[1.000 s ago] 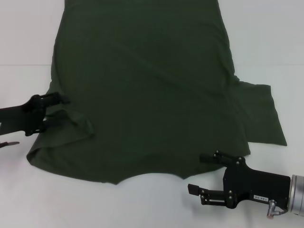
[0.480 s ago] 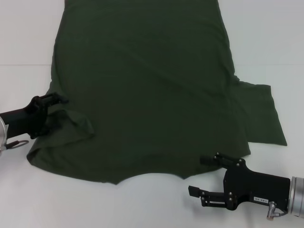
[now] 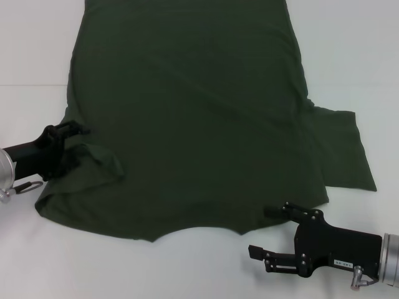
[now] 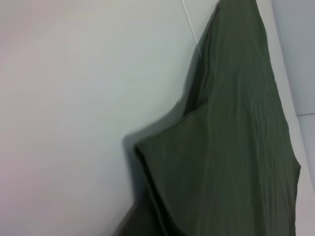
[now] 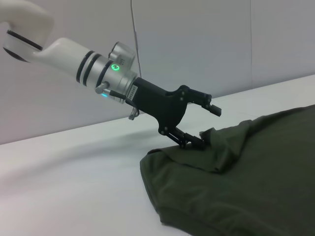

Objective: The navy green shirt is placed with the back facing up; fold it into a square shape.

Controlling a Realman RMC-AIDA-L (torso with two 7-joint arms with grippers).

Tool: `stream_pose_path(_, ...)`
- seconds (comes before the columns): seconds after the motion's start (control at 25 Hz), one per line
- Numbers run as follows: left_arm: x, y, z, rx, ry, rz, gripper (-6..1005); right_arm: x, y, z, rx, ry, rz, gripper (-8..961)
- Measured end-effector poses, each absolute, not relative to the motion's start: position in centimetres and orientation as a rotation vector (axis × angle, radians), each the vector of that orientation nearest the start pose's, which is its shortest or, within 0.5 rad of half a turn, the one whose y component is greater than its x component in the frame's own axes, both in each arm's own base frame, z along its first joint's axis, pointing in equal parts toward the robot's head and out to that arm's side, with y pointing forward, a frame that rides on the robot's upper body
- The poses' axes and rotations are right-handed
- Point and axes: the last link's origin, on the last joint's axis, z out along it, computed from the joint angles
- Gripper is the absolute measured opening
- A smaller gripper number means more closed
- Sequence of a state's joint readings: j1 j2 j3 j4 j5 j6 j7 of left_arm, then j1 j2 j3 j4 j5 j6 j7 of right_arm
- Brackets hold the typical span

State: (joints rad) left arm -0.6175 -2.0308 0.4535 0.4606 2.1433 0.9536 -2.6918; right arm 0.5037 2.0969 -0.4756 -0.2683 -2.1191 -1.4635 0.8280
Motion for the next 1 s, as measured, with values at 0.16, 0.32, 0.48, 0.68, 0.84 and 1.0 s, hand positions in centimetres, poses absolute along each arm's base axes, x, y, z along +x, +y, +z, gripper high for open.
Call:
stream_pose_path(0.16,-33.84,38.97,1.77,1.684,2.931,1.213,759,29.47,27.92,-6.57,-2.693,0.435,0.729,925)
stream_pose_path(0.32,-33.8,39.18,1.6,1.684,2.944,1.226,748,29.46,27.85,-6.68,-2.693,0.437,0.73,925)
stream_pose_path(0.48,-33.64,39.41,1.61,1.692,2.943,1.232,738,29.48,27.85,-6.69,-2.693,0.437,0.729,925)
stream_pose_path(0.68,-33.71,39.49,1.6,1.68,2.955,1.243,725,29.48,27.84,-6.7,-2.693,0.437,0.729,925)
stream_pose_path(0.84,-33.79,39.49,1.47,1.664,2.963,1.255,715,29.51,27.81,-6.69,-2.692,0.441,0.73,925)
stream_pose_path(1.0,-33.88,39.51,1.48,1.66,2.969,1.264,705,29.5,27.82,-6.67,-2.69,0.446,0.733,925)
